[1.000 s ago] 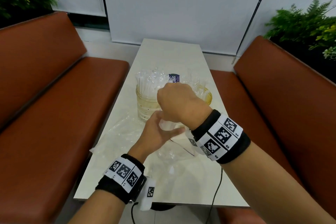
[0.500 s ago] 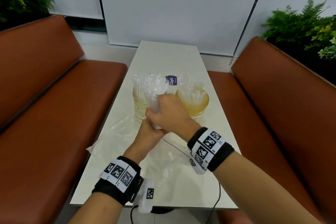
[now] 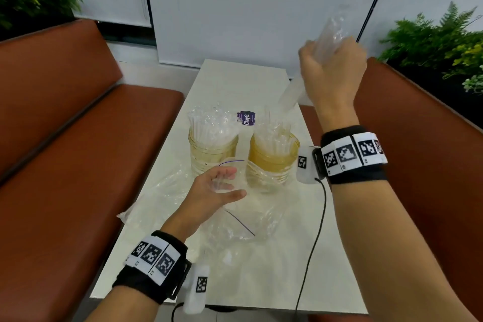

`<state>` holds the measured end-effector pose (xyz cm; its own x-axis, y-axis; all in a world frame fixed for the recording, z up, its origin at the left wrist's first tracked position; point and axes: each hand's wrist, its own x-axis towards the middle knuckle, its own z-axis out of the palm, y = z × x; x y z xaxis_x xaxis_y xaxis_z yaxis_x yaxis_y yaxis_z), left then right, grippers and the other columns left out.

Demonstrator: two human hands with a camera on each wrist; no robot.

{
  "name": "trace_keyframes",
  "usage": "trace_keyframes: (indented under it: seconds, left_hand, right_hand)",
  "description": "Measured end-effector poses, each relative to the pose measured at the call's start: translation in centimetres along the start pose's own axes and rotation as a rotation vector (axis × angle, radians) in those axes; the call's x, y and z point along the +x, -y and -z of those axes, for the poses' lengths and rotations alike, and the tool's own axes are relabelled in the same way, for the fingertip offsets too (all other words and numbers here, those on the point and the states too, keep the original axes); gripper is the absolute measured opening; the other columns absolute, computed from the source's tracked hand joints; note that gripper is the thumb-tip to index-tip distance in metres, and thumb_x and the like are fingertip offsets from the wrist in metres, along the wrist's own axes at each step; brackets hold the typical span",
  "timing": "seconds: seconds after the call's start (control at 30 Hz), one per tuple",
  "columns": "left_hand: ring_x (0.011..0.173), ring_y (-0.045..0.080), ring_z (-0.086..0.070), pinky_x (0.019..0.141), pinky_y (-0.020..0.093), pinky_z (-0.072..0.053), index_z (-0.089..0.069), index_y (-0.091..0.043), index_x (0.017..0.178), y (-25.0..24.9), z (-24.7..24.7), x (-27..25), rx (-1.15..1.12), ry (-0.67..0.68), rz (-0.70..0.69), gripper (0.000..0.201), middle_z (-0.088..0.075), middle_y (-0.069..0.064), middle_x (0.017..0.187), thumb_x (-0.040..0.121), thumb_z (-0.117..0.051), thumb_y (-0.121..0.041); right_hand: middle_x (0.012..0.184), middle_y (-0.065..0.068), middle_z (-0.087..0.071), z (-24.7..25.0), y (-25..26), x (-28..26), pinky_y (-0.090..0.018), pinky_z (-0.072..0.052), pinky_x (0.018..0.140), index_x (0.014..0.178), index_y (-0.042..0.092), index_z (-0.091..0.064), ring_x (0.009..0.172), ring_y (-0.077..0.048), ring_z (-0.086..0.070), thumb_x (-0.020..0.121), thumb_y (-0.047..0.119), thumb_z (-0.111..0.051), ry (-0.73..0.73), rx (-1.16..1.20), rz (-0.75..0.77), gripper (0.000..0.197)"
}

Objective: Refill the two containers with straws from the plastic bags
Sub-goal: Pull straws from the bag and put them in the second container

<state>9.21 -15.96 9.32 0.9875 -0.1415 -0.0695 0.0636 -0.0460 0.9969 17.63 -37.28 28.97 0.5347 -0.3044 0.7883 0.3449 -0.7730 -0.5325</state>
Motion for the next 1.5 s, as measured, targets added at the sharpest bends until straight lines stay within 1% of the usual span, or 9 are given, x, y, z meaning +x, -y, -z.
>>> trace_keyframes:
  seconds: [0.23, 0.53, 0.93, 1.07, 1.13, 1.23, 1.3, 1.4, 1.5]
  left_hand:
    - [0.099, 0.003, -0.071, 0.087, 0.029, -0.057, -0.070, -0.026, 0.114, 0.0, 0.2, 0.1, -0.001, -0.016, 0.002, 0.041, -0.070, -0.011, 0.118, 0.077, -0.086, -0.022]
    - [0.103, 0.007, -0.070, 0.087, 0.032, -0.058, -0.071, -0.028, 0.111, 0.3, 0.5, 0.6, -0.006, -0.028, 0.014, 0.035, -0.072, -0.015, 0.115, 0.079, -0.085, -0.024]
    - [0.108, 0.005, -0.068, 0.091, 0.033, -0.057, -0.072, -0.026, 0.111, 0.1, 0.1, 0.9, -0.023, -0.019, 0.032, 0.030, -0.072, -0.011, 0.115, 0.083, -0.081, -0.022]
    - [0.108, 0.010, -0.068, 0.087, 0.031, -0.057, -0.072, -0.026, 0.111, 0.1, 0.2, 0.9, -0.017, -0.019, 0.036, 0.029, -0.072, -0.011, 0.115, 0.083, -0.081, -0.022]
    - [0.108, 0.010, -0.068, 0.088, 0.031, -0.057, -0.072, -0.027, 0.111, -0.1, 0.2, 1.0, -0.016, -0.022, 0.038, 0.029, -0.072, -0.012, 0.114, 0.083, -0.081, -0.023]
    - [0.109, 0.010, -0.068, 0.092, 0.035, -0.057, -0.072, -0.027, 0.110, -0.1, 0.2, 1.1, -0.011, -0.017, 0.042, 0.029, -0.073, -0.013, 0.113, 0.083, -0.081, -0.024]
    - [0.109, 0.009, -0.068, 0.093, 0.036, -0.057, -0.073, -0.027, 0.110, -0.1, 0.2, 1.0, -0.006, -0.018, 0.042, 0.028, -0.072, -0.013, 0.113, 0.083, -0.081, -0.024]
    - [0.108, 0.010, -0.068, 0.089, 0.034, -0.059, -0.073, -0.028, 0.109, 0.0, 0.2, 0.9, -0.008, -0.017, 0.043, 0.026, -0.072, -0.012, 0.113, 0.084, -0.081, -0.024]
    - [0.108, 0.010, -0.068, 0.089, 0.033, -0.058, -0.073, -0.027, 0.110, 0.1, 0.2, 0.7, -0.014, -0.010, 0.048, 0.026, -0.072, -0.012, 0.114, 0.084, -0.080, -0.023]
  right_hand:
    - [0.066, -0.007, -0.062, -4.8, -7.9, -2.8, -0.036, -0.054, 0.057, 0.070, 0.005, -0.060, 0.059, -0.026, -0.060, 0.085, 0.038, -0.061, 0.223, -0.241, -0.178, 0.037]
    - [0.055, -0.001, -0.046, -4.6, -7.5, -0.8, -0.022, -0.023, 0.044, 0.062, 0.009, -0.048, 0.049, -0.017, -0.043, 0.083, 0.033, -0.063, 0.194, -0.232, -0.105, 0.035]
    - [0.079, -0.002, -0.064, -6.9, -11.2, -6.5, -0.033, -0.056, 0.067, 0.079, 0.007, -0.057, 0.081, -0.027, -0.068, 0.077, 0.050, -0.078, 0.587, -0.416, -0.489, 0.048]
    - [0.119, -0.003, -0.066, -7.0, -11.1, -4.6, -0.036, -0.054, 0.088, 0.125, 0.016, -0.061, 0.114, -0.024, -0.063, 0.066, 0.067, -0.080, 0.654, -0.264, -0.483, 0.080]
    - [0.121, 0.000, -0.066, -6.9, -10.5, -3.4, -0.034, -0.053, 0.087, 0.125, 0.024, -0.061, 0.115, -0.019, -0.062, 0.063, 0.071, -0.079, 0.540, -0.172, -0.435, 0.080]
    - [0.124, 0.001, -0.060, -7.4, -10.1, -3.1, -0.033, -0.045, 0.094, 0.122, 0.027, -0.062, 0.121, -0.020, -0.053, 0.079, 0.067, -0.066, 0.317, -0.205, -0.130, 0.059]
    - [0.140, -0.004, -0.055, -8.2, -10.8, -4.1, -0.039, -0.037, 0.107, 0.135, 0.024, -0.058, 0.134, -0.025, -0.046, 0.097, 0.054, -0.051, 0.473, -0.274, 0.025, 0.049]
    - [0.110, -0.009, -0.067, -8.8, -12.5, -6.7, -0.040, -0.048, 0.088, 0.096, 0.020, -0.063, 0.112, -0.035, -0.061, 0.106, 0.032, -0.033, 0.880, -0.366, -0.030, 0.034]
    - [0.102, -0.009, -0.068, -8.4, -11.9, -6.6, -0.037, -0.050, 0.080, 0.090, 0.016, -0.065, 0.096, -0.032, -0.063, 0.105, 0.033, -0.030, 0.839, -0.416, -0.084, 0.042]
